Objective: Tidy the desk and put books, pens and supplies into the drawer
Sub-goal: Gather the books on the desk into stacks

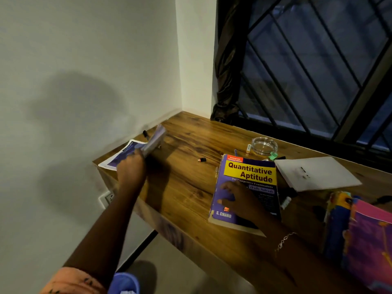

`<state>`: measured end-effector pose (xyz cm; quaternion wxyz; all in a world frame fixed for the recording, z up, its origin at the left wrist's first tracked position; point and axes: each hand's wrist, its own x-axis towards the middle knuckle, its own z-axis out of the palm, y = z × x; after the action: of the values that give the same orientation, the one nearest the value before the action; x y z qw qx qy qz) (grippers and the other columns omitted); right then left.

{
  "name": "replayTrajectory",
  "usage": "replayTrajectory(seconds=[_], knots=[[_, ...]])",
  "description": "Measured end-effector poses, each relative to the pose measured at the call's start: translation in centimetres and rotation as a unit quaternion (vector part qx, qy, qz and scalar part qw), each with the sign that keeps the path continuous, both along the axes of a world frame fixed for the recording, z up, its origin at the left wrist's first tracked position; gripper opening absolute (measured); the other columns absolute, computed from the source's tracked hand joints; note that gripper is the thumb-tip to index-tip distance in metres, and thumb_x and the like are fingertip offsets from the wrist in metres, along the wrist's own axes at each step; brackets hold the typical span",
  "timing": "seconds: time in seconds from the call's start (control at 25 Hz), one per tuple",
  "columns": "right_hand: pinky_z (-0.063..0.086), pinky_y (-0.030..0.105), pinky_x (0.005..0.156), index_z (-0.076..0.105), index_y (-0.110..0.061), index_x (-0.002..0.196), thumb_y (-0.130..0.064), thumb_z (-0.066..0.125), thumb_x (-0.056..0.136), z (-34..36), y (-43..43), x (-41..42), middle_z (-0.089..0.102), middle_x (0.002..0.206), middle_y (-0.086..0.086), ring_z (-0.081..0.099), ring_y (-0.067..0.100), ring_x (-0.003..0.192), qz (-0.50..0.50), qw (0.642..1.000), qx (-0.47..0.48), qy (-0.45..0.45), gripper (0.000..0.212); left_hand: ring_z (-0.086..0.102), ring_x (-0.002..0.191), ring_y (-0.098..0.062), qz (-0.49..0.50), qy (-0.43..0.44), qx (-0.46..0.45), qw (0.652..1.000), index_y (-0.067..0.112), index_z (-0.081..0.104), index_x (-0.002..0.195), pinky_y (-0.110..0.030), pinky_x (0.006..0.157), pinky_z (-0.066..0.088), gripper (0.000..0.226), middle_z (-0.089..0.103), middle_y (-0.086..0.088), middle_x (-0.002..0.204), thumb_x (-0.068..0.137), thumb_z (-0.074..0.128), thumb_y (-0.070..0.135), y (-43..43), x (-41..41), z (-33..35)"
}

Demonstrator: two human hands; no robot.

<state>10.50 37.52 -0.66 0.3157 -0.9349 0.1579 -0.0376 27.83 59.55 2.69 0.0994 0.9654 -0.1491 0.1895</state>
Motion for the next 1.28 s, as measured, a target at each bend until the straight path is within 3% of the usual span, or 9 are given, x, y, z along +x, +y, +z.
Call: replayTrajectory(seconds=[0.2,0.36,0.56,0.64,0.72,0.88,1.0,1.12,1.28], knots=[[0.045,0.034,0.091,0.054,-0.013,0.120,-0.024,0.066,0.082,1.5,-0.5,-0.7,0.050,0.122,0.011,0.050,0.021,0.109,-0.015,0.998,0.026,-0.054,0.041,0.059,0.068,-0.053,-0.005,-0.129,-0.082,0.988,-0.009,0.056,0.092,-0.050,0.061,0.047,0.017,0.059,-0.037,0.080,0.078,0.055,0.001,1.8,1.7,7.5],[0.045,0.033,0.088,0.054,-0.007,0.119,-0.018,0.068,0.081,3.8,-1.8,-1.7,0.054,0.120,0.015,0.047,0.012,0.097,-0.031,0.992,0.051,-0.113,0.042,0.059,0.076,-0.048,-0.038,-0.104,-0.058,0.992,0.004,0.058,0.098,-0.048,0.068,0.050,0.049,0.060,-0.034,0.089,0.054,0.078,0.001,0.2,3.4,14.0],[0.040,0.039,0.104,0.044,-0.006,0.132,-0.018,0.067,0.082,7.0,-5.8,-5.5,0.051,0.133,0.015,0.049,0.025,0.123,-0.125,0.967,0.127,-0.180,0.056,0.061,0.083,-0.042,-0.218,-0.123,-0.205,0.946,0.017,0.056,0.100,-0.046,0.074,0.051,0.023,0.064,-0.023,0.091,0.078,0.048,0.014,-7.5,-1.6,17.6],[0.036,0.039,0.109,0.034,-0.006,0.139,-0.020,0.068,0.081,8.4,-7.6,-7.4,0.042,0.142,0.014,0.041,0.024,0.131,-0.174,0.948,0.156,-0.216,0.068,0.062,0.080,-0.022,-0.300,-0.134,-0.261,0.908,0.014,0.059,0.103,-0.039,0.077,0.047,0.027,0.065,-0.022,0.097,0.083,0.040,0.014,-10.1,-5.3,19.1],[0.039,0.030,0.104,0.027,-0.004,0.141,-0.012,0.065,0.083,9.9,-9.2,-10.3,0.043,0.141,0.014,0.045,0.016,0.128,-0.198,0.917,0.217,-0.271,0.071,0.052,0.070,0.002,-0.400,-0.058,-0.329,0.853,0.015,0.061,0.100,-0.037,0.077,0.048,0.029,0.070,-0.003,0.087,0.081,0.040,0.022,-13.1,-8.2,20.1],[0.047,0.015,0.059,0.047,-0.013,0.114,-0.004,0.057,0.088,12.1,-10.8,-17.3,0.059,0.082,0.000,0.059,-0.003,0.063,-0.181,0.903,0.208,-0.329,0.029,0.051,0.057,0.009,-0.497,0.078,-0.375,0.778,0.030,0.062,0.069,-0.023,0.060,0.046,0.023,0.060,0.031,0.058,0.078,0.043,0.021,-19.9,-12.3,20.6],[0.042,0.012,0.047,0.047,-0.018,0.095,0.001,0.052,0.088,11.8,-11.2,-20.9,0.056,0.069,-0.001,0.053,-0.004,0.048,-0.239,0.886,0.189,-0.349,0.020,0.052,0.058,0.010,-0.521,0.139,-0.379,0.752,0.018,0.066,0.078,-0.018,0.062,0.042,0.023,0.061,0.019,0.062,0.075,0.043,0.020,-25.5,-15.6,19.4],[0.045,0.020,0.061,0.053,-0.015,0.089,0.005,0.046,0.090,9.9,-12.2,-24.2,0.064,0.069,-0.007,0.057,0.003,0.061,-0.345,0.826,0.216,-0.390,0.022,0.056,0.075,-0.014,-0.494,0.253,-0.427,0.714,0.013,0.063,0.085,-0.029,0.074,0.044,0.012,0.061,-0.003,0.080,0.077,0.057,0.020,-30.4,-18.1,16.1],[0.046,0.026,0.062,0.054,0.001,0.109,-0.006,0.047,0.094,6.8,-12.7,-28.1,0.061,0.093,0.013,0.057,0.024,0.081,-0.447,0.796,0.259,-0.316,0.018,0.055,0.101,-0.022,-0.467,0.427,-0.370,0.680,0.004,0.038,0.124,-0.038,0.085,0.049,0.047,0.057,-0.013,0.115,0.084,0.063,0.007,-31.7,-24.1,8.0]])
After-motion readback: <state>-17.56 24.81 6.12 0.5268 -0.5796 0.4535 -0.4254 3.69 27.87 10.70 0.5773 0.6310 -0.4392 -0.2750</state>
